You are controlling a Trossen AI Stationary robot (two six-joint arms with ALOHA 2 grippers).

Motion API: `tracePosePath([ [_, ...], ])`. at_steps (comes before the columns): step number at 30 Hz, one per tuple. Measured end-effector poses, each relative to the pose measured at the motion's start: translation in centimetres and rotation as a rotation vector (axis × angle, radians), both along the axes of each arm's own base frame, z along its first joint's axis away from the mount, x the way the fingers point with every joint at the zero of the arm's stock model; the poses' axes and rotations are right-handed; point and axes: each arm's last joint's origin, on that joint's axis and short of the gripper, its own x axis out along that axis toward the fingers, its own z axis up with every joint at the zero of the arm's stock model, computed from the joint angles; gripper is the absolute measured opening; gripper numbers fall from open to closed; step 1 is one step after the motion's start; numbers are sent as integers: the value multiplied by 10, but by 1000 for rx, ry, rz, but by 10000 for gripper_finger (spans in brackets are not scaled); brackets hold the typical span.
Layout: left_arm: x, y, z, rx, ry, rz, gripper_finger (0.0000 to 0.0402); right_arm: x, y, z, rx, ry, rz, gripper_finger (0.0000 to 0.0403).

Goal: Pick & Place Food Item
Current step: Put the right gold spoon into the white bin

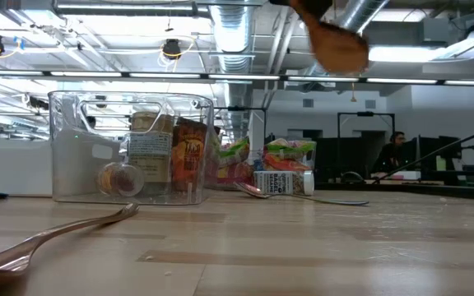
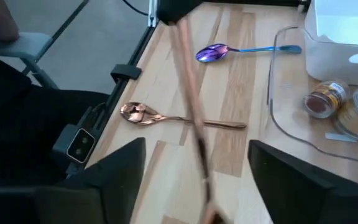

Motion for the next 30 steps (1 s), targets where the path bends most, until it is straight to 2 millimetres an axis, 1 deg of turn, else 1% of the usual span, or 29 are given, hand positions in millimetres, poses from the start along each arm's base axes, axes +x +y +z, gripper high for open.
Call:
tracePosePath([
  [4, -13, 10, 8, -12, 49, 144, 4, -2, -4, 3, -29, -6, -44, 294],
  [8, -34, 15, 20, -40, 73, 271, 2, -5, -7, 5, -40, 0, -82, 295],
  [10, -46, 13, 25, -41, 64, 325, 3, -5, -7, 3, -49, 19, -86, 295],
  [14, -70, 5, 29, -6, 30, 465, 2, -7, -8, 1, -46, 51, -102, 295],
  [18, -93, -5, 35, -32, -42, 542, 3, -8, -8, 0, -43, 63, -109, 295],
  [22, -113, -10, 39, -58, -102, 604, 2, -8, -8, 0, -44, 66, -109, 295],
  [26, -125, -11, 40, -100, -130, 632, 3, -8, -8, 0, -44, 67, -109, 295],
  [30, -128, -6, 44, -171, -146, 657, 2, -8, -8, 0, -45, 67, -110, 295],
])
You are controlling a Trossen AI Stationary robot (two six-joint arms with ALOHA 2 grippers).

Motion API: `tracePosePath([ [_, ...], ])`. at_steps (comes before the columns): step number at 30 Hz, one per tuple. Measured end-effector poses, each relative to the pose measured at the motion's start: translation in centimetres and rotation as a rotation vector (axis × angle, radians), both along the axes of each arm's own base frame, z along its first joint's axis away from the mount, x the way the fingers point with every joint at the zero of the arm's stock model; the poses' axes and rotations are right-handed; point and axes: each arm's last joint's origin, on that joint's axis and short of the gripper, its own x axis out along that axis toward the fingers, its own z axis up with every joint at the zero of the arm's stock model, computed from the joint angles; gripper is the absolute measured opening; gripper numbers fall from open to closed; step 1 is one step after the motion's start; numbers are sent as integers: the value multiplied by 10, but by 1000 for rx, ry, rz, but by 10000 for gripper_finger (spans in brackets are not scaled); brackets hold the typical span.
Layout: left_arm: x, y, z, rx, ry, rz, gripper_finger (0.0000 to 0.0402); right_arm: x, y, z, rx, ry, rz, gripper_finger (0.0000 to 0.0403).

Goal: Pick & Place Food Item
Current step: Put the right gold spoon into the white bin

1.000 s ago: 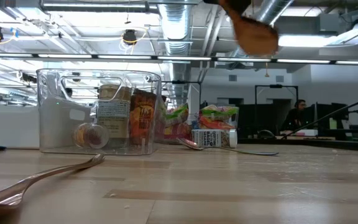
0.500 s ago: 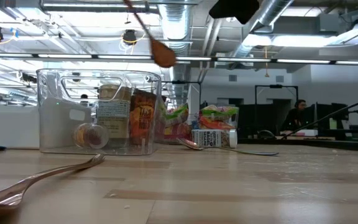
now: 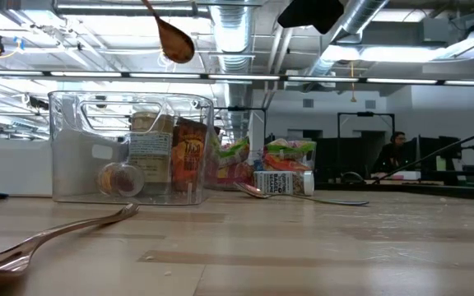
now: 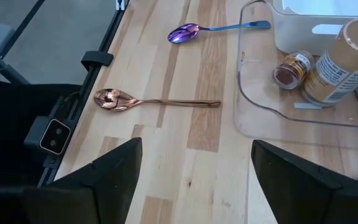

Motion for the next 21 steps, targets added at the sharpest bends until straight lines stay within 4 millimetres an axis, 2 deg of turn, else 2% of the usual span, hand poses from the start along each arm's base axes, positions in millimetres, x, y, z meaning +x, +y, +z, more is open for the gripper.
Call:
tracePosePath([
  [3, 5, 9, 3, -43, -24, 50, 3, 0, 0, 0, 1, 0, 0, 295],
  [9, 32, 37, 5, -104, -67, 230, 2, 0, 0, 0, 3, -2, -2, 295],
  [13, 49, 54, 14, -202, -114, 270, 3, 0, 0, 0, 3, -1, -3, 295],
  [18, 65, 82, 52, -260, -173, 334, 3, 0, 0, 0, 1, 3, -2, 295],
  [21, 70, 101, 85, -313, -223, 313, 2, 0, 0, 0, -2, 6, -1, 295],
])
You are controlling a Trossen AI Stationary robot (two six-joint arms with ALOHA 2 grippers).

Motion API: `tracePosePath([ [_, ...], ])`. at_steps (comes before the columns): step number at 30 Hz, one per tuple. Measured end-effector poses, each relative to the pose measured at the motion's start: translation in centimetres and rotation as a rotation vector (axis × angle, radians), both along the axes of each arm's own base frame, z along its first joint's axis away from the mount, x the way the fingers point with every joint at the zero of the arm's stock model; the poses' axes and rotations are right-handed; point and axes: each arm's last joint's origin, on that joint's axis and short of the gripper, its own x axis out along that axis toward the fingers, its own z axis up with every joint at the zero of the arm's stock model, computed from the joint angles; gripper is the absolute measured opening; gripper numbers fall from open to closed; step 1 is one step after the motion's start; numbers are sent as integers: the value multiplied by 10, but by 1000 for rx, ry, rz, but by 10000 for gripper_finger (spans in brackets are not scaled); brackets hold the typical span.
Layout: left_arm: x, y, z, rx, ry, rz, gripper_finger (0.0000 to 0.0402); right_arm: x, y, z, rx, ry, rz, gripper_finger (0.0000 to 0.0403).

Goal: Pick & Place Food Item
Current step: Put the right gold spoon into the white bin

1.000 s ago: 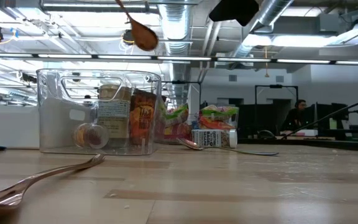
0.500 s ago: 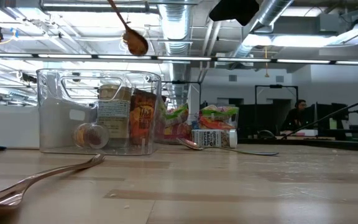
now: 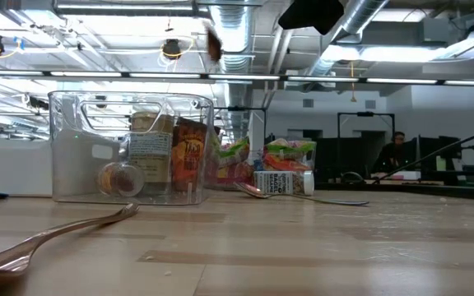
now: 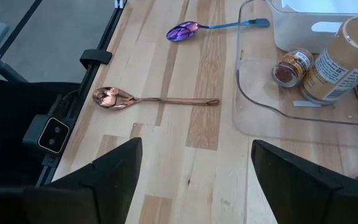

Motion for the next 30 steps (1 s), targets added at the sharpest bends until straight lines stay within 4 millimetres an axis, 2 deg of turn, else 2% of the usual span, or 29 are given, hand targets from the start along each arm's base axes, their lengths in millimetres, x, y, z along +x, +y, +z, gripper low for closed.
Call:
tracePosePath([
  [3, 4, 18, 31, -31, -47, -14, 2, 0, 0, 0, -2, -1, 2, 295],
  [8, -2, 37, 67, -71, 12, 56, 2, -3, -1, 1, -12, 15, 5, 295],
  [13, -17, 45, 101, -170, 64, 7, 2, -5, -2, 4, -9, 7, 5, 295],
  [15, -22, 46, 108, -208, 115, -10, 1, -6, -2, 8, -2, -9, 5, 295],
  [18, -26, 47, 107, -292, 226, -18, 1, -6, -3, 8, -4, -7, 6, 295],
  [23, -36, 49, 84, -483, 456, 81, 1, -7, -3, 10, -14, -18, 19, 295],
  [27, -30, 42, 67, -634, 498, 35, 1, -6, -4, 9, -21, -20, 21, 295],
  [30, -28, 40, 50, -707, 543, 82, 1, -6, -5, 9, -20, -18, 20, 295],
])
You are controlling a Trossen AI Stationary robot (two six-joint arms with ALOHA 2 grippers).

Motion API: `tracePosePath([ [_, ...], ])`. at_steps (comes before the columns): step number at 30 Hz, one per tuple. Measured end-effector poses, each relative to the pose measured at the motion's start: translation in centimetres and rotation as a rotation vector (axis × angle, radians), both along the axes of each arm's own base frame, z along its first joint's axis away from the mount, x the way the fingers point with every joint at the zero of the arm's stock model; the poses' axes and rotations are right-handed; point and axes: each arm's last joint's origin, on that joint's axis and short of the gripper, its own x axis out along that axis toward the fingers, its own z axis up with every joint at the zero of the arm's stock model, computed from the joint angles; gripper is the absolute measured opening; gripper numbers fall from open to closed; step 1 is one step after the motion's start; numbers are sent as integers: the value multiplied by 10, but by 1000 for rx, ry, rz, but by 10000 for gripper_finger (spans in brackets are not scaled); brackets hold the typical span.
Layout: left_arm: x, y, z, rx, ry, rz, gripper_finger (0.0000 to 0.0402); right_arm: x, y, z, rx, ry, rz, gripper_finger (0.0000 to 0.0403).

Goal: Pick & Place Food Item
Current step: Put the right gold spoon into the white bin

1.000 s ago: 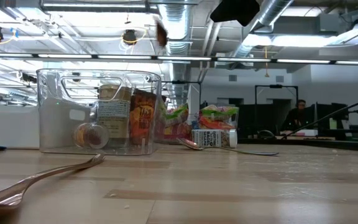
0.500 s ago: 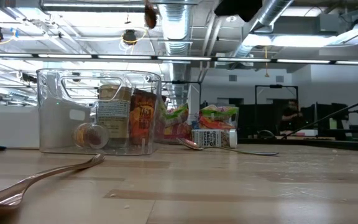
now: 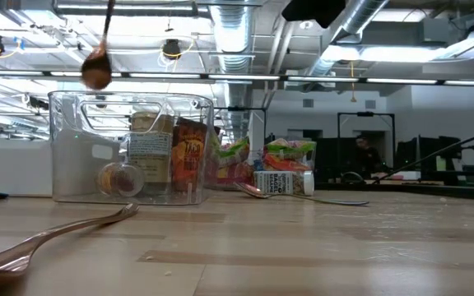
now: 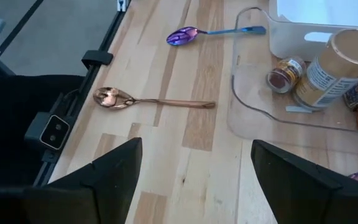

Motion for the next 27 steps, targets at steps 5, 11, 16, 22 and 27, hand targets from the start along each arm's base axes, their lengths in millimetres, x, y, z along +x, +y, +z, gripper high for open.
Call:
tracePosePath([
  [5, 2, 1, -38, -62, 123, 76, 1, 0, -1, 0, -9, -2, 24, 295],
  [11, 0, 11, -80, -91, 276, 177, 1, 1, -3, 0, -27, -6, 36, 295],
  [16, -4, 19, -108, -120, 380, 237, 1, 3, -10, -1, -34, 0, 29, 295],
  [22, -9, 31, -133, -133, 453, 307, 2, 6, -16, -1, -10, 9, 39, 295],
  [27, -9, 37, -145, -163, 455, 304, 4, 6, -18, -1, -11, 9, 36, 295],
])
